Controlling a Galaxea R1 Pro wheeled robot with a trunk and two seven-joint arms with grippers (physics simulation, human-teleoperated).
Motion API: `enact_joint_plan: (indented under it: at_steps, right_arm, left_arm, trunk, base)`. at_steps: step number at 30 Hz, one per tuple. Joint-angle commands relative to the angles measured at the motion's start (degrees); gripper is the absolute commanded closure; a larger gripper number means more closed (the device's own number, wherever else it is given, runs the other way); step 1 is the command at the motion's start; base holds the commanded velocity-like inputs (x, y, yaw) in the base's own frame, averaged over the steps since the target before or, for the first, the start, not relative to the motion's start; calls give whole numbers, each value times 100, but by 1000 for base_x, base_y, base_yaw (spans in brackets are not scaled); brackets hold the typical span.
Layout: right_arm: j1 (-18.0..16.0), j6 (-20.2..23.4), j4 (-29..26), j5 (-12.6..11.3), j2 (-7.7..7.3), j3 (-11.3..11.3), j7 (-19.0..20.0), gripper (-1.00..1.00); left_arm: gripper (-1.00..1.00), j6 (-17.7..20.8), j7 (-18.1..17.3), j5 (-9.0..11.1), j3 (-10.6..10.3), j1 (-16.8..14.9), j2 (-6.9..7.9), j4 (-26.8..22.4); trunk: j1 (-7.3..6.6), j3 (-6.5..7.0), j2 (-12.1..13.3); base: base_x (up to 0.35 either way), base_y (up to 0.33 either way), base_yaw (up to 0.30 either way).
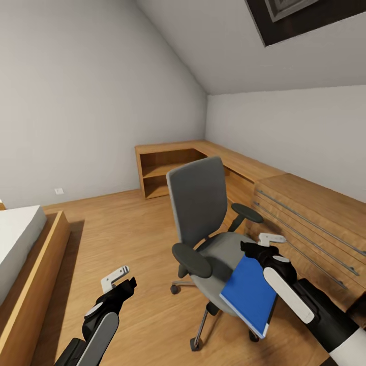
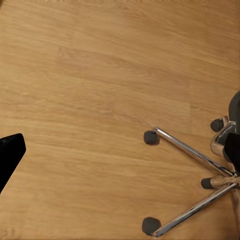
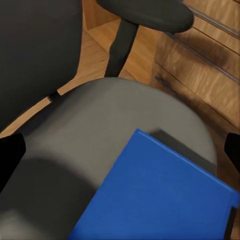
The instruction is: In the bedroom, organize the workspace by keeping the computer under the desk, ensuring the monitor is on the desk, placing the keyboard on the desk next to the monitor, placing the mouse on the desk next to the keyboard, moving the folder from the swivel chair onto the desk next to the mouse, stacking the notebook on top of the folder with the pen on top of the notebook, and positioning the swivel chair next to the desk.
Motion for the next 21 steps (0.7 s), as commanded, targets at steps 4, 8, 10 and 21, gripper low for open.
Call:
enact_joint_plan:
  at_steps: [4, 8, 10, 21]
  right_arm:
    - [21, 9, -88, -71, 2, 23, -143, -100]
    - [28, -2, -131, -73, 78, 32, -173, -100]
    - [28, -33, -136, -72, 128, 32, -177, -100]
    - [29, -94, -127, -80, 197, 23, -186, -100]
  left_arm:
    - [-100, 14, 43, 27, -9, -5, 6, -9]
    - [-100, 14, 44, 34, -14, -5, 6, -9]
    - [-100, 14, 44, 35, -16, -5, 6, -11]
    - [-100, 22, 43, 36, -13, -5, 5, -14]
  trunk:
    - [0, -6, -3]
    - [0, -6, -3]
    - [0, -6, -3]
    - [0, 12, -3]
  base:
    - [0, 0, 0]
    - [-71, 30, -4]
    - [-235, 125, -53]
    - [-219, 130, -148]
